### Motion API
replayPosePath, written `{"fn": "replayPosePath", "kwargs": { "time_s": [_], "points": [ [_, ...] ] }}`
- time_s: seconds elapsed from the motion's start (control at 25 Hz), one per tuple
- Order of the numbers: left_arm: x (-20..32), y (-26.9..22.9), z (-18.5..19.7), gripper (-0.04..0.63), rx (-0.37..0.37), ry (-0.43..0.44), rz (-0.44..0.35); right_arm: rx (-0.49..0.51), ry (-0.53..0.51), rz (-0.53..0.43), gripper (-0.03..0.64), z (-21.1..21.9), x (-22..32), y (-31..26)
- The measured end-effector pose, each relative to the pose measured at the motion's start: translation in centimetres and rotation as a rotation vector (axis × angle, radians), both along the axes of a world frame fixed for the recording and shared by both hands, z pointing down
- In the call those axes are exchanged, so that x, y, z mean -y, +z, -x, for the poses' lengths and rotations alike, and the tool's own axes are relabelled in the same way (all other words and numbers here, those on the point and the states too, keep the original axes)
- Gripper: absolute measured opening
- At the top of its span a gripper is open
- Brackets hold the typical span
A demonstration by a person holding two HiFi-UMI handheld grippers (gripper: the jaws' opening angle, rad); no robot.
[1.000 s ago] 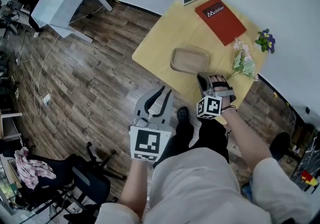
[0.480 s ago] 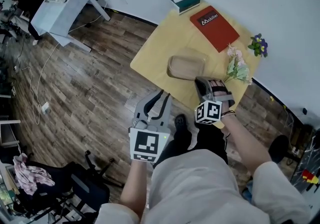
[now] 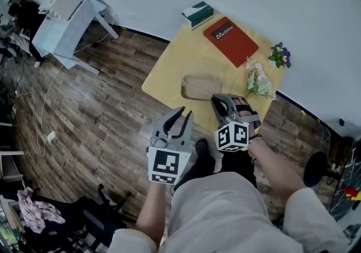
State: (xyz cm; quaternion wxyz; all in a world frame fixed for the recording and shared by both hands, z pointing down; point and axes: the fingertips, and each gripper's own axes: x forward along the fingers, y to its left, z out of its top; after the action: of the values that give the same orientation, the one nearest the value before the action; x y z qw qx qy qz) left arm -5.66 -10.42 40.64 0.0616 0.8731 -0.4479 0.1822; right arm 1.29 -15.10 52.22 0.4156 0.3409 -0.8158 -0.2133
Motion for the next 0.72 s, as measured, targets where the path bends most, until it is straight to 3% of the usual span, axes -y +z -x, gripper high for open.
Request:
{"fn": "replayPosePath", "kwargs": {
  "time_s": [0.72],
  "points": [
    [1.4, -1.2, -3.0, 0.067, -0.015, 0.068, -0.033, 0.464, 0.173, 0.178, 0.041, -2.3, -0.9, -8.7]
  ]
}}
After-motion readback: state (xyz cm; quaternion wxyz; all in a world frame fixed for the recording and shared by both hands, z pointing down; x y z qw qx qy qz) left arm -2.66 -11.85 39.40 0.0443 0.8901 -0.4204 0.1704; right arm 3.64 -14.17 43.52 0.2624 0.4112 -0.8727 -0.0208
